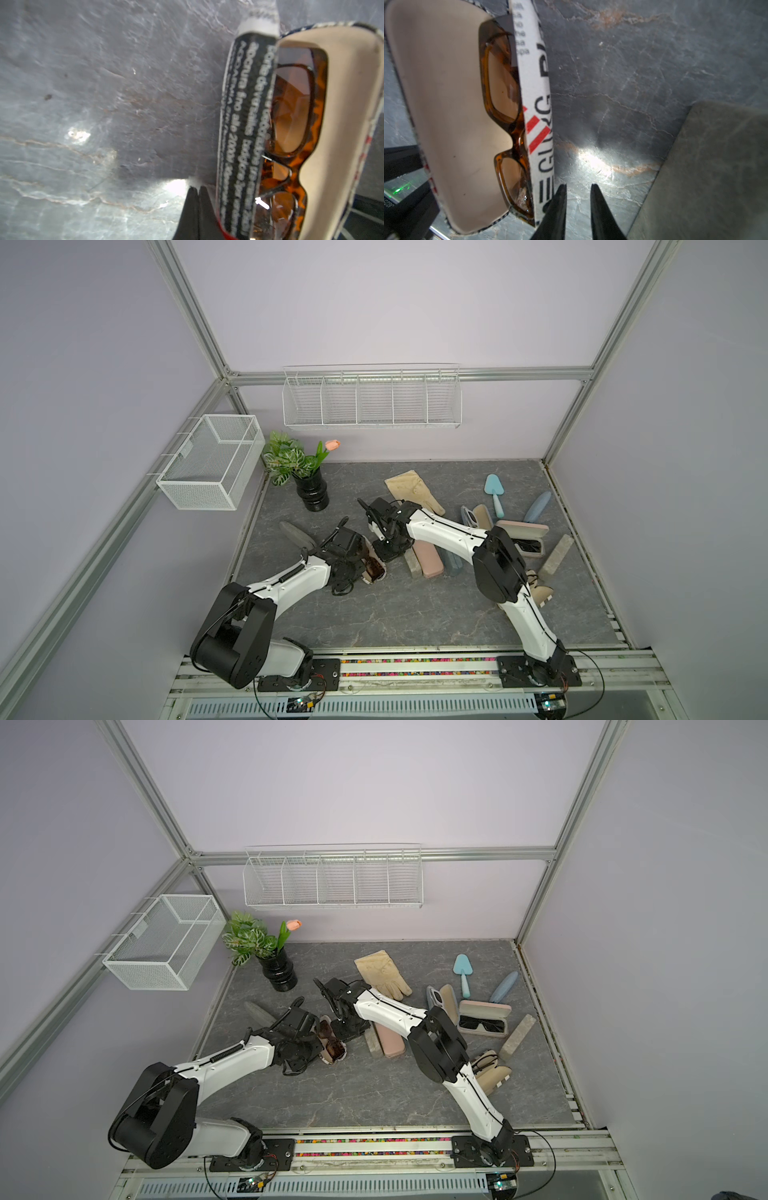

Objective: Close the glasses case
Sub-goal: Close the glasses case at the center of the board.

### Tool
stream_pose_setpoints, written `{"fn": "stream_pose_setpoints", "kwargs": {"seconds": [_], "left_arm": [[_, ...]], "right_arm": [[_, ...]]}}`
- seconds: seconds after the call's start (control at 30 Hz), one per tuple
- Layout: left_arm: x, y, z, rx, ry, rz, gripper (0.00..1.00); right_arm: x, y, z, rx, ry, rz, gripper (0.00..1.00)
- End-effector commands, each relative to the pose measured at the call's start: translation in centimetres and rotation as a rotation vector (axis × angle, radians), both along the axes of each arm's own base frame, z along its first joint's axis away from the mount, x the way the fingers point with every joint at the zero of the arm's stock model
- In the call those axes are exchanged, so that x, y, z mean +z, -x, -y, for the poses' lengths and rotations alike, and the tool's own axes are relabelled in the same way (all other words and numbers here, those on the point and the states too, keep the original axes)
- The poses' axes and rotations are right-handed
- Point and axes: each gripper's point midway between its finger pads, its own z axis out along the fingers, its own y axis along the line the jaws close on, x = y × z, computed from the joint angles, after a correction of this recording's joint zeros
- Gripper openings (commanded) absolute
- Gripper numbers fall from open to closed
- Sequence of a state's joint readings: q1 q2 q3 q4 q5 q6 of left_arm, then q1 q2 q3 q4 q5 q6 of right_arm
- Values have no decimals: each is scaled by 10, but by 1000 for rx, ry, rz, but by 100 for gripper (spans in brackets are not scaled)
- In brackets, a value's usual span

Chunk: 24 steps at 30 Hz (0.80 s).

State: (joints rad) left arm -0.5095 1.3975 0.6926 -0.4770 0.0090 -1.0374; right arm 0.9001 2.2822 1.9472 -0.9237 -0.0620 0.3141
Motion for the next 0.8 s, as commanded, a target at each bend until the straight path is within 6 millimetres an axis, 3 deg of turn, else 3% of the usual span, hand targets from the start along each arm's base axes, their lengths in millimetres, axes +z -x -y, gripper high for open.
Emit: {"fn": "stream_pose_setpoints", "kwargs": {"seconds": [0.0, 0.77], "left_arm": [[19, -23, 16, -11, 60, 70, 0], [38, -46, 44, -44, 99, 114, 0]], "right_arm": [[6, 21, -26, 54, -77, -47, 25], [24, 41, -51, 104, -172, -64, 26]]}}
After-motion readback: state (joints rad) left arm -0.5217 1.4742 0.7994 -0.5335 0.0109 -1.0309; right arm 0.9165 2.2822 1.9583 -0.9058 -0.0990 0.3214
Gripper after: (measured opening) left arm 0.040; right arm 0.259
